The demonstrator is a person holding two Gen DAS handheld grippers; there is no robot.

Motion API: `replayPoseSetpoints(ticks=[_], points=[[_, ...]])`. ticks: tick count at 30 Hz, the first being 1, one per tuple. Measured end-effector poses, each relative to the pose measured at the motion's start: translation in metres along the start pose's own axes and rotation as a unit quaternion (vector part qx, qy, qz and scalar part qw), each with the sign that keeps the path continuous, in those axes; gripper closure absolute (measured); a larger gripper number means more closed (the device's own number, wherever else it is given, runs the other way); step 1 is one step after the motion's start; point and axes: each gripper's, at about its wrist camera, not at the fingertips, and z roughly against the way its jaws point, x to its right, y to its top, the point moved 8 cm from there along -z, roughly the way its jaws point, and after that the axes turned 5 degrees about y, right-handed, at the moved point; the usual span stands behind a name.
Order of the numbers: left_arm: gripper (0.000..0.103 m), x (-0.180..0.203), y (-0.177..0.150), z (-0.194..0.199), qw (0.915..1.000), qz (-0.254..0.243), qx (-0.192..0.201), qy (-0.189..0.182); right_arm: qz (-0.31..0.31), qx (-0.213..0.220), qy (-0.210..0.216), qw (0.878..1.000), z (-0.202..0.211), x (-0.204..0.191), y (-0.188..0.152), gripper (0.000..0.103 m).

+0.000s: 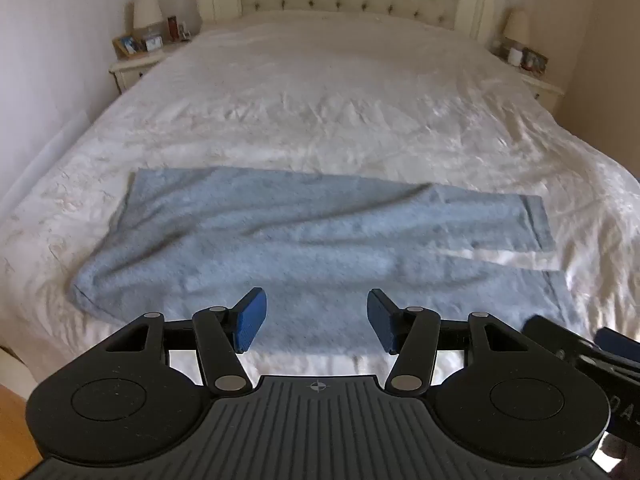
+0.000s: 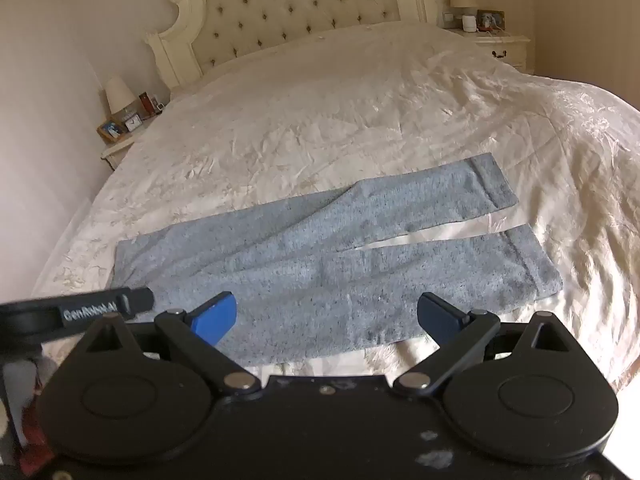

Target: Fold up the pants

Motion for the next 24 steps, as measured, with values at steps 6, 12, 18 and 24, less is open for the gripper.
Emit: replayPoseSetpoints(ticks=[6, 12, 18, 24], points=[[0.049, 0.023, -0.019, 0.010, 0.9998, -0.017, -0.008, 0.000, -0.023, -0.005, 0.016, 1.000, 0.000, 0.003, 0.002, 0.001], [0.049, 0.029, -0.013, 0.011, 0.9993, -0.011, -0.034, -0.007, -0.024, -0.005, 0.012, 1.000, 0.007, 0.011, -0.003, 0.001], [0.049, 0.035, -0.014, 0.012, 0.9994, -0.020, -0.028, -0.010, -0.040, -0.012, 0.004, 0.999, 0.009, 0.016, -0.004, 0.001], [0.049, 0.030, -0.013, 0.004, 0.9995, -0.013, -0.027, -0.005, -0.046, -0.023, -0.001, 0.999, -0.001, 0.016, -0.004, 0.002]])
